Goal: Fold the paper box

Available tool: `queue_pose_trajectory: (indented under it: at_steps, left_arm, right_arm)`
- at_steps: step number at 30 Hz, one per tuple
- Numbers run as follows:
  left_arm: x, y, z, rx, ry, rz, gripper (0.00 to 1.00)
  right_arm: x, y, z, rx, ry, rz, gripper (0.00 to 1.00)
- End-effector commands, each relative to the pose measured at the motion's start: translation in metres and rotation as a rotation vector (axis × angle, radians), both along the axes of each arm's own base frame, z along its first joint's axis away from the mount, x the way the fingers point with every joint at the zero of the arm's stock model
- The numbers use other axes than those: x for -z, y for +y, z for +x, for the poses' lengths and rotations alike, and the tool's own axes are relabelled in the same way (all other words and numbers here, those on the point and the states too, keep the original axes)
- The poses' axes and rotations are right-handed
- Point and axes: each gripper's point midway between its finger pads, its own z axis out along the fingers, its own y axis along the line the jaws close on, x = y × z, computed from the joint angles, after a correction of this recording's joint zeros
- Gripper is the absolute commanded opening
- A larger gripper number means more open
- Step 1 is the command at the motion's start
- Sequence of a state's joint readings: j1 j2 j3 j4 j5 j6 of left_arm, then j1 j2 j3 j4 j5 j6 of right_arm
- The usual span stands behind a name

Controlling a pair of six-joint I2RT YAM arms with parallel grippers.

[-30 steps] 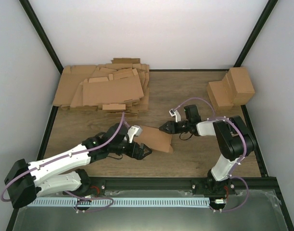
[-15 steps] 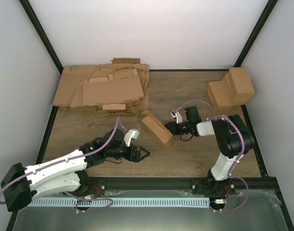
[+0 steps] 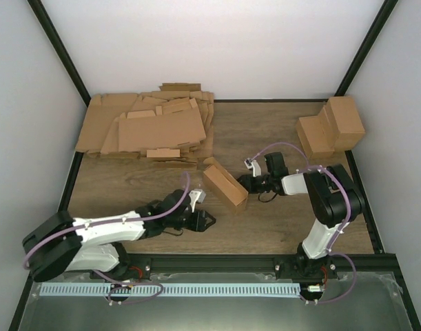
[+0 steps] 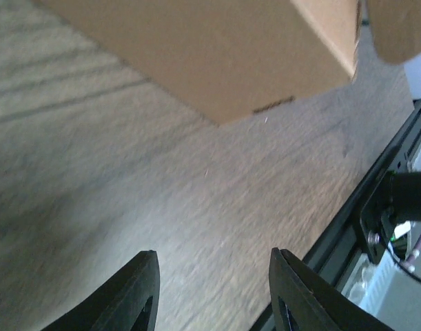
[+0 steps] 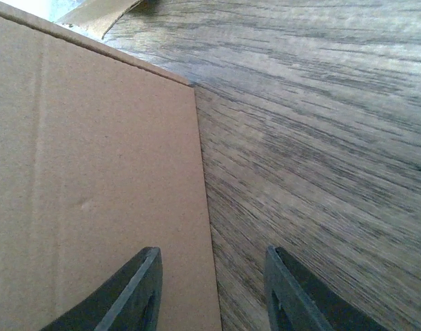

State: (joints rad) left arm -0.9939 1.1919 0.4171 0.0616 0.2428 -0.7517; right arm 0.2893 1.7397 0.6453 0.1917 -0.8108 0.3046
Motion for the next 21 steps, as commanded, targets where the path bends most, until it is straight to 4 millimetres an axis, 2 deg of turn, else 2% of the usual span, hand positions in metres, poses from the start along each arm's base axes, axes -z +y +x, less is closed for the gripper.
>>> queue_pose_trajectory:
  at_steps: [1,6,9,15,21]
  left_arm:
    - [-0.032,-0.037,0.029,-0.013,-0.11,-0.108,0.46]
    - [-0.026,-0.053,0.046,-0.044,-0.125,-0.108,0.48]
    - [-0.018,-0.06,0.049,-0.032,-0.115,-0.1,0.48]
    - [-0.007,-0.063,0.048,-0.044,-0.103,-0.104,0.48]
    - [0.004,-0.072,0.039,-0.036,-0.085,-0.106,0.48]
  right_arm:
    - [-0.004,-0.005,-0.001,0.013,-0.011,-0.023,0.44]
    - [-0.02,-0.009,0.006,0.045,-0.05,-0.047,0.47]
    - [-0.025,-0.006,0.012,0.034,-0.05,-0.049,0.48]
    - [0.003,0.012,0.021,-0.03,0.047,-0.076,0.46]
    - [0.01,0.038,0.017,-0.131,0.077,-0.025,0.38]
